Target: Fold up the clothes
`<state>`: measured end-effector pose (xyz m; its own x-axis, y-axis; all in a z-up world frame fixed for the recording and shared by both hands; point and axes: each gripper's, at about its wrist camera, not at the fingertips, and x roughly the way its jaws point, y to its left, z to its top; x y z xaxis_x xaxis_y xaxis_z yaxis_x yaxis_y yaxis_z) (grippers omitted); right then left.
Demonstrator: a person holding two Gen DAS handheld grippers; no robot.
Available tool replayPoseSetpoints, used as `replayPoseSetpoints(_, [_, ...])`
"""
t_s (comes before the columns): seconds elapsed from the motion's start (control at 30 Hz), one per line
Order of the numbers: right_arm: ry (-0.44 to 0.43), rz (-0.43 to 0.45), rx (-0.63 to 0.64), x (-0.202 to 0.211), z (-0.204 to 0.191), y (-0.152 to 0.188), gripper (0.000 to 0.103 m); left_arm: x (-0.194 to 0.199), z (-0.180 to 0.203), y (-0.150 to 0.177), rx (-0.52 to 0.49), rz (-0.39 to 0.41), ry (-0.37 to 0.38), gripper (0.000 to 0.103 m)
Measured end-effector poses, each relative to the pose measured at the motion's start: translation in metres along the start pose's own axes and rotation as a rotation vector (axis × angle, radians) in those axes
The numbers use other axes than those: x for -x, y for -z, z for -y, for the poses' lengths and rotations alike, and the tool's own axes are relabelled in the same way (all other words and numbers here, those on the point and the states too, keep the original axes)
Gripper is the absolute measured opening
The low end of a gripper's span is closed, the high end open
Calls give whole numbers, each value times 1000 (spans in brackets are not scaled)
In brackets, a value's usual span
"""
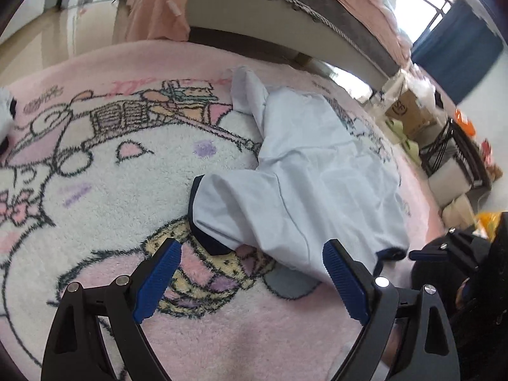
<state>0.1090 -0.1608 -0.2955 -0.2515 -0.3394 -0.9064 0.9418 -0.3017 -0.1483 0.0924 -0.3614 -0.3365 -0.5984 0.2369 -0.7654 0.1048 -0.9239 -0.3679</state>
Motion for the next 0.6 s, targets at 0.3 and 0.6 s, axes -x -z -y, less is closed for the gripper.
replayPoseSetpoints(0.3, [-104,65,-156,-14,10,32,74,-34,-17,-13,-2,-37,-59,92])
replayPoseSetpoints(0.6, [-206,28,-304,-37,24,31,74,-50,-32,-14,-48,-121,-72,91])
